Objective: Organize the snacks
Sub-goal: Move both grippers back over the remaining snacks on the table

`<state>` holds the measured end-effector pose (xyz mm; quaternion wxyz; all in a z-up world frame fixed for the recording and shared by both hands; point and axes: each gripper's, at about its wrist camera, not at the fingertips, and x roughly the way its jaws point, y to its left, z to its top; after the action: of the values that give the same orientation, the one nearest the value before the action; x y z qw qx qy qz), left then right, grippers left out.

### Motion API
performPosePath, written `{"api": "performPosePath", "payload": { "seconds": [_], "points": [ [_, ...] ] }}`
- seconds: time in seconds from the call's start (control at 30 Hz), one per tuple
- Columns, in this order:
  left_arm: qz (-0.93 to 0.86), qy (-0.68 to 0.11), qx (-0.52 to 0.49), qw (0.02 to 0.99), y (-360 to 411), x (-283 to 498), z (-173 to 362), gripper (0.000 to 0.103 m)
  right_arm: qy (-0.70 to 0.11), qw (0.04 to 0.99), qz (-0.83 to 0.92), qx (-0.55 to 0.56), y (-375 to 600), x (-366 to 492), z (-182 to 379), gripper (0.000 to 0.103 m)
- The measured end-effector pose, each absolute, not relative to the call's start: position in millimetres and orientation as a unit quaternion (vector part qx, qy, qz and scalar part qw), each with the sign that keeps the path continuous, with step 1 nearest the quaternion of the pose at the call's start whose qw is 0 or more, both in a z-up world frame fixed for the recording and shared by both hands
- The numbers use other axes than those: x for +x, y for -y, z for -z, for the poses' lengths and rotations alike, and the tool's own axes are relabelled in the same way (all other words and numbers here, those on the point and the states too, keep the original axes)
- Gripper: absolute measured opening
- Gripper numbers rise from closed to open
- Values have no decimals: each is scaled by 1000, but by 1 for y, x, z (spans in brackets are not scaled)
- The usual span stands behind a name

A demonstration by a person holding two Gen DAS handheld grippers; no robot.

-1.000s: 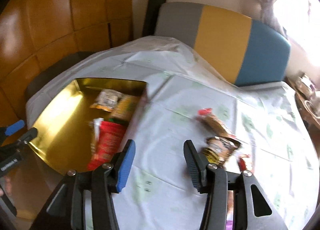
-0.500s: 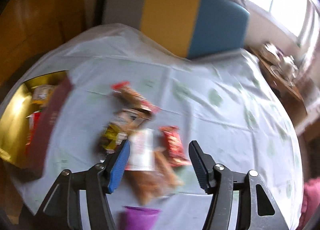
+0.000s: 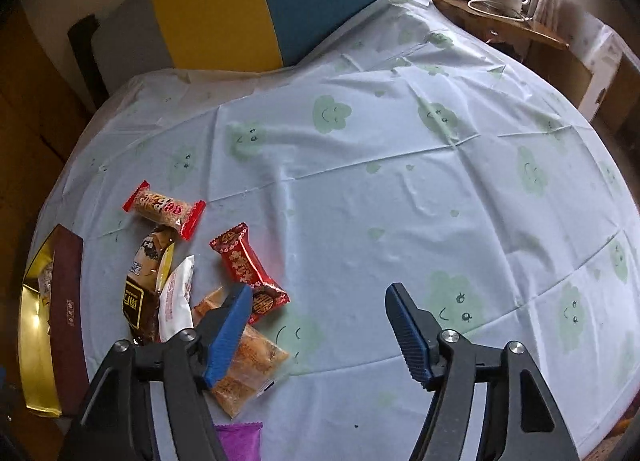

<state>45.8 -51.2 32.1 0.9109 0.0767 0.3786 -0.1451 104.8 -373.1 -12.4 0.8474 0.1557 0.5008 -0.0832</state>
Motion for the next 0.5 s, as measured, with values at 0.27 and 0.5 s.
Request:
{"api": "performPosePath", "payload": {
  "seconds": [0.27,0.5],
  "points": [
    [189,-442,50,875,101,85,-6,64,-501,844,86,172,376,101,10,78],
    [206,-467,38,859,127,117,10,63,-491,851,71,173,372,101,2,78]
  ]
}}
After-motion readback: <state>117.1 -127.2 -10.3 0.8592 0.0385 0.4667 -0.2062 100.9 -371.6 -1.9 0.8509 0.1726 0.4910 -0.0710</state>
